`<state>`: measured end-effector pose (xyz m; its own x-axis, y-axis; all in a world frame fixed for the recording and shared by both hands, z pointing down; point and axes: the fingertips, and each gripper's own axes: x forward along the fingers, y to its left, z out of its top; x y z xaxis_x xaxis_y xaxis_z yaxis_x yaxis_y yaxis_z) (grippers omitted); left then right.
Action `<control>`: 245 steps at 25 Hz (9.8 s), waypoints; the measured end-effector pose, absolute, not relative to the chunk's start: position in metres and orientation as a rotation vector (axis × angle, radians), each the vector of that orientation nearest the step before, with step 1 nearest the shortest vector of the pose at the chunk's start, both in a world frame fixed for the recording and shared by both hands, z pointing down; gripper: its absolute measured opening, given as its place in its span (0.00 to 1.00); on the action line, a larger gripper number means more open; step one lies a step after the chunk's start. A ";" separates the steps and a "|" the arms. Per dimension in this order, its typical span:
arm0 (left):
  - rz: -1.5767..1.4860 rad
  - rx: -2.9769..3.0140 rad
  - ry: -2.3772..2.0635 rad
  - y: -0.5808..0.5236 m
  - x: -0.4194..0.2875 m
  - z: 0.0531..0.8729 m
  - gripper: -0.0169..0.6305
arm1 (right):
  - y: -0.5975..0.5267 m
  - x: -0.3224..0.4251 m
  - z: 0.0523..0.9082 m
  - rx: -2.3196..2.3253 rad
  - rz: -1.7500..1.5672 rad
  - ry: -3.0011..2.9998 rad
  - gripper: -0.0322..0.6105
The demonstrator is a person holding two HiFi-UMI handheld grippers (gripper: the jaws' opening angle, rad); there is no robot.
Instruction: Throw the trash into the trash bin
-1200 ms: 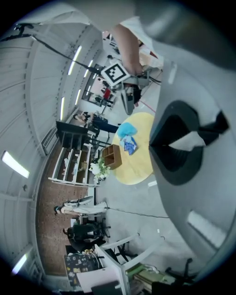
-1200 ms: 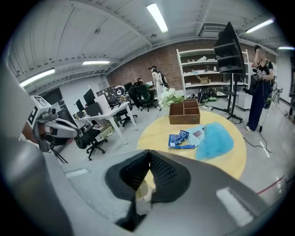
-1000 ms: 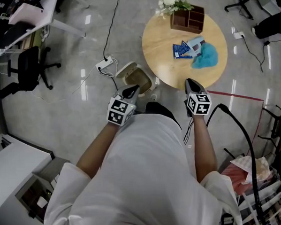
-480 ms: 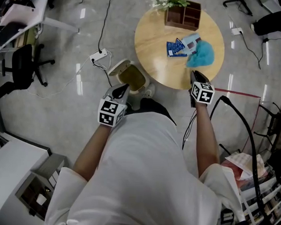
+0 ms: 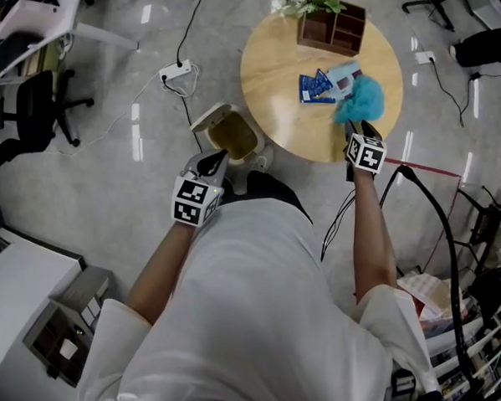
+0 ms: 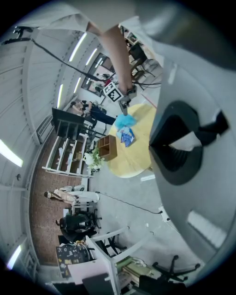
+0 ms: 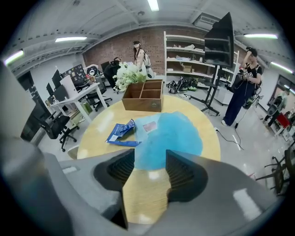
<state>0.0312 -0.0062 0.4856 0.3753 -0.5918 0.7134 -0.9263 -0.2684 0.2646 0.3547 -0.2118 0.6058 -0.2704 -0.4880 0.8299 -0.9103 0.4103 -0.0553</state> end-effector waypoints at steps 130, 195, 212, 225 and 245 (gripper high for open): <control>0.538 1.739 -1.549 0.136 -0.176 0.576 0.03 | 0.065 0.007 0.653 0.426 0.666 -2.065 0.06; 0.644 1.679 -1.340 0.105 -0.103 0.845 0.03 | 0.045 0.003 0.967 0.382 0.819 -1.875 0.06; 0.647 1.686 -1.317 0.119 -0.089 0.850 0.03 | 0.058 0.008 0.953 0.399 0.810 -1.922 0.29; 0.661 1.703 -1.301 0.123 -0.082 0.829 0.03 | 0.057 0.013 0.914 0.446 0.791 -1.962 0.16; 0.682 1.763 -1.264 0.121 -0.076 0.787 0.03 | 0.074 0.007 0.850 0.463 0.818 -2.038 0.05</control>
